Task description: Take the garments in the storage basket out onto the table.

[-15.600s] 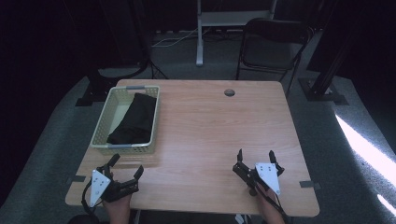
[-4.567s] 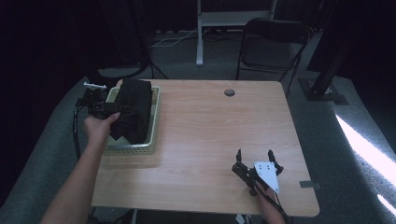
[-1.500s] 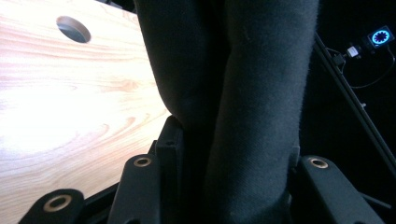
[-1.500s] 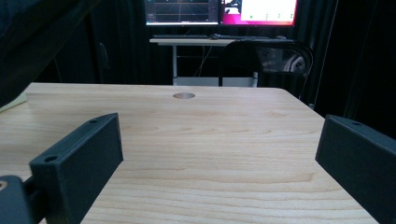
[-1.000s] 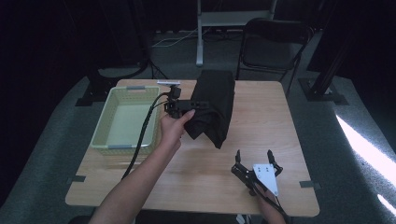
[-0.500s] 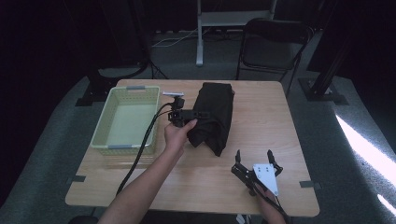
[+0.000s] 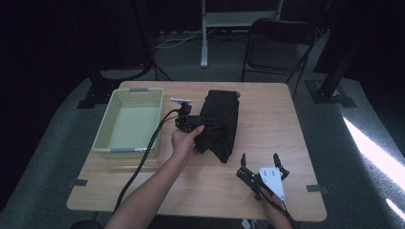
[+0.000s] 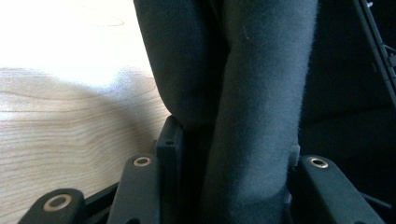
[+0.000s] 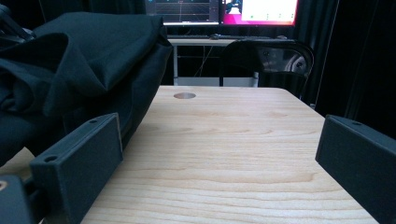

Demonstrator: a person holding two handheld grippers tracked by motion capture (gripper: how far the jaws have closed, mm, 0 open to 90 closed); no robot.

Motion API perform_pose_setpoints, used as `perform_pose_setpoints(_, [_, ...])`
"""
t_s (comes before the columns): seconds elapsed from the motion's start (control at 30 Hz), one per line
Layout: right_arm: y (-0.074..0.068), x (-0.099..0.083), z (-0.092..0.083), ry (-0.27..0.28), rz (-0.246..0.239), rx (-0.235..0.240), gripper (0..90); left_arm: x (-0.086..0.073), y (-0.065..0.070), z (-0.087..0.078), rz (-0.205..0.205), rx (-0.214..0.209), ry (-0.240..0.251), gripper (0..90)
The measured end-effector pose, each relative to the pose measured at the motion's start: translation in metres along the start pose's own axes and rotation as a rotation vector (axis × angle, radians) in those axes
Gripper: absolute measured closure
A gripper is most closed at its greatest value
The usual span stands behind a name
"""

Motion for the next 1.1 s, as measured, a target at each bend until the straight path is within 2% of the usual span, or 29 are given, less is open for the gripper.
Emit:
perform_pose_setpoints(0.33, [0.0,0.0,0.0,-0.001,0.0,0.0,0.1,-0.008,-0.018,0.003,-0.032,0.045,0.002,59.6])
perform_pose_setpoints(0.47, [0.0,0.0,0.0,-0.002,0.001,0.0,0.1,-0.01,-0.02,0.004,-0.026,0.053,-0.005,59.5])
perform_pose_setpoints(0.6, [0.0,0.0,0.0,-0.002,0.0,-0.001,0.1,-0.014,-0.023,0.008,-0.011,0.081,-0.023,59.5])
perform_pose_setpoints(0.73, [0.0,0.0,0.0,-0.002,0.0,-0.002,0.1,-0.017,-0.024,0.012,-0.023,0.066,-0.025,59.4])
perform_pose_setpoints(0.83, [0.0,0.0,0.0,-0.003,0.003,-0.003,0.1,-0.018,-0.025,0.014,-0.014,0.076,-0.024,59.3])
perform_pose_setpoints(0.93, [0.0,0.0,0.0,-0.002,0.002,-0.002,0.1,-0.02,-0.026,0.016,0.004,0.107,-0.035,59.2])
perform_pose_setpoints(1.1, [0.0,0.0,0.0,-0.004,0.001,-0.001,0.1,-0.031,-0.029,0.025,0.077,0.18,-0.08,59.2])
Point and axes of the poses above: each handheld gripper's, and its own axes: z roughly forward along the jaws, x roughly out of its top, y roughly to its right, the point moved 9 cm from there along z, roughly forward along the jaws, and after that the axes turned 14 degrees about z, right-handed, at the moved point
